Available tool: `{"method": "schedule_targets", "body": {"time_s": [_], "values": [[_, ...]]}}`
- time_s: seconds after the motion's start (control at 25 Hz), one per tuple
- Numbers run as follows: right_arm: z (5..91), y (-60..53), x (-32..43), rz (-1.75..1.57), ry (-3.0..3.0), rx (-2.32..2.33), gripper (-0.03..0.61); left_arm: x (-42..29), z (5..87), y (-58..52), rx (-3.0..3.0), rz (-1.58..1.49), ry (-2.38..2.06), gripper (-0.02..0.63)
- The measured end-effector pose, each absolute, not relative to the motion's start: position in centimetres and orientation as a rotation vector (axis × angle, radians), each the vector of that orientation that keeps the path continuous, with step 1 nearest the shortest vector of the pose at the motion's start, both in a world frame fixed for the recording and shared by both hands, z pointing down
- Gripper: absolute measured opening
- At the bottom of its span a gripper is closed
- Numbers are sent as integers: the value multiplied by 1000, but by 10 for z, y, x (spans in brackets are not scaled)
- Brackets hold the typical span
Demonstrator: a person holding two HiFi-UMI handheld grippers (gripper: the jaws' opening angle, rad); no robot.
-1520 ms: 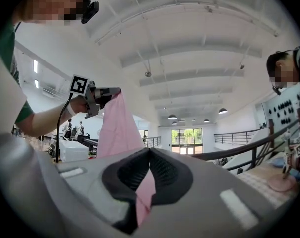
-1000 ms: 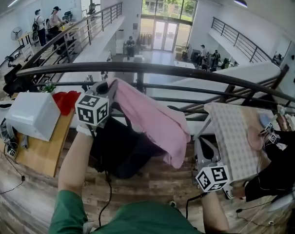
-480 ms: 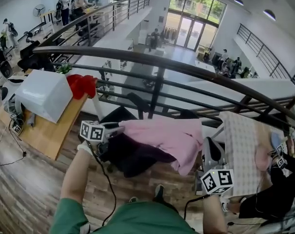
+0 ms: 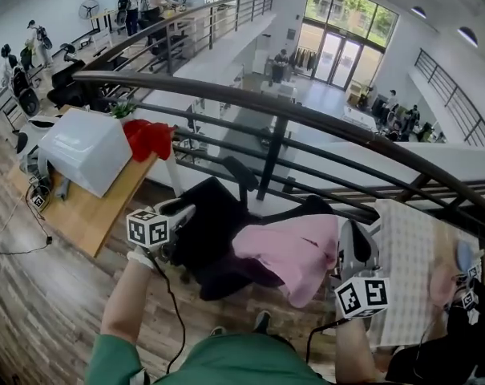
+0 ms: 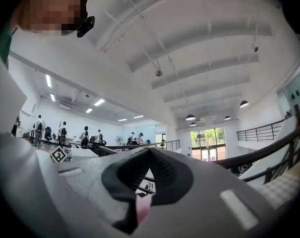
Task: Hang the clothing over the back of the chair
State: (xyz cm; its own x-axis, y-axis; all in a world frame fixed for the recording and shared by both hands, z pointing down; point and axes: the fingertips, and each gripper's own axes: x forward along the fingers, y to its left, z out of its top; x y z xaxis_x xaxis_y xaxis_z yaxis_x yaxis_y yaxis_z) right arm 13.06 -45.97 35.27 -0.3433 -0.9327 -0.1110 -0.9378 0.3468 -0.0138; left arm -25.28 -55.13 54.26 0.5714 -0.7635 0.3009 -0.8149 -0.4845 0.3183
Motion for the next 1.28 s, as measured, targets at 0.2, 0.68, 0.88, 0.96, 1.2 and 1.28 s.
{"method": "schedule_targets", "body": {"time_s": [0.2, 0.68, 0.88, 0.96, 1.2, 1.28], "values": [[335, -479, 125, 94, 2531, -1642, 3, -223, 449, -553, 2469, -6, -1444, 115], [329, -485, 126, 117, 2547, -1589, 3, -135, 352, -503, 2762, -85, -1611, 48], [336, -472, 119, 137, 2566, -1602, 3, -129, 369, -496, 2764, -52, -1561, 46], [333, -464, 116, 165, 2559, -1585, 3, -128, 373, -494, 2771, -44, -1538, 46], [330, -427, 113, 267, 2547, -1619, 3, -114, 377, -477, 2828, -19, -1460, 46], [331, -415, 112, 272, 2540, -1642, 3, -111, 375, -469, 2857, -13, -1434, 46]]}}
